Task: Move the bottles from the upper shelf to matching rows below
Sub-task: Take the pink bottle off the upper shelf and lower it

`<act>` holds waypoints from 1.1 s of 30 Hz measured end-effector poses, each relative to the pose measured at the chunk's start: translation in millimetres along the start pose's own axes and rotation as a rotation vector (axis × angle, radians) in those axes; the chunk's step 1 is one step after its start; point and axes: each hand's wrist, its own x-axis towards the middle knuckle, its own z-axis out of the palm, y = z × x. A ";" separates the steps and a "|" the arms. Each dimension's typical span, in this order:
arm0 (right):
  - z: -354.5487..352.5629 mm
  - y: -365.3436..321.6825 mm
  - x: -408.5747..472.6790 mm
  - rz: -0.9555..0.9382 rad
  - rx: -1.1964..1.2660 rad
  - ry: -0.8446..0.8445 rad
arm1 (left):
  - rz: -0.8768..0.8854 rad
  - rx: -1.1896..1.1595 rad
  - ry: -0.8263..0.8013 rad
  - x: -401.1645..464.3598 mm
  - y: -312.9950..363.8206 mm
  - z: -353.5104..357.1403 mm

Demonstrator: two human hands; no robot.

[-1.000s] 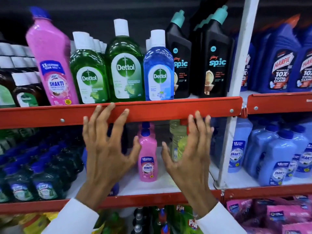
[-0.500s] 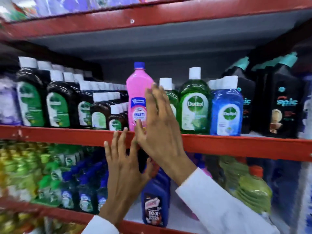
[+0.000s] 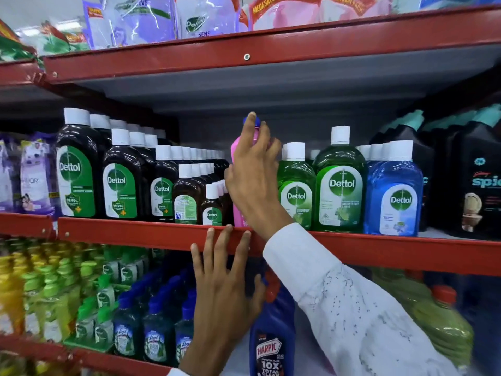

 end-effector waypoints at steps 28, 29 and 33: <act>-122.0 142.7 -193.4 0.142 0.290 0.077 | 0.021 -0.068 0.096 8.0 43.7 14.1; -116.1 150.6 -203.1 0.148 0.259 0.091 | 0.014 -0.064 0.100 8.6 44.7 14.2; -82.5 176.5 -237.9 0.219 0.193 0.137 | -0.007 -0.062 0.079 9.2 48.4 11.5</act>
